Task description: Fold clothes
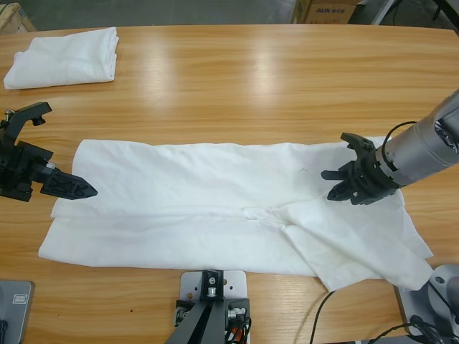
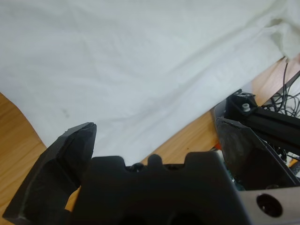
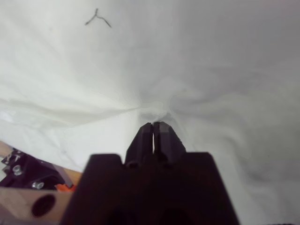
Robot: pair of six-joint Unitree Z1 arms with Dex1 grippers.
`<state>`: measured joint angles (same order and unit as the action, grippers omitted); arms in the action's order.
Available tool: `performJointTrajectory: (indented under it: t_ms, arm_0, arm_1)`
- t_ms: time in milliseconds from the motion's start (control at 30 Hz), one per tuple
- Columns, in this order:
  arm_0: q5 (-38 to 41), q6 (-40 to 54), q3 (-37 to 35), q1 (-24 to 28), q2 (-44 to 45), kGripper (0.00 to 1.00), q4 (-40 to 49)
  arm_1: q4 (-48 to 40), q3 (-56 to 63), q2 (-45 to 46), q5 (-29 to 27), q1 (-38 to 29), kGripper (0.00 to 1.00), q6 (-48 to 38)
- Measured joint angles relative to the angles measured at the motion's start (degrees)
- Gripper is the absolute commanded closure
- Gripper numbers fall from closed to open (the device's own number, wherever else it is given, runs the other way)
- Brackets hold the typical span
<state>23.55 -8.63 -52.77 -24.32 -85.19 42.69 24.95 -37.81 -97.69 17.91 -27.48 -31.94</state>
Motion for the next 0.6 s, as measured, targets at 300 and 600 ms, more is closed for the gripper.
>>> performJointTrajectory:
  t_ms: [300,600]
  arm_0:
    - [0.00,0.00,0.00,0.44,0.00,0.000,0.00]
    - [0.00,0.00,0.00,0.48,0.00,0.000,0.00]
  arm_1:
    - [0.00,-0.01,0.78,-1.70,-0.58,1.000,1.06]
    - [2.49,-6.09,5.88,-3.83,-2.19,1.000,13.19]
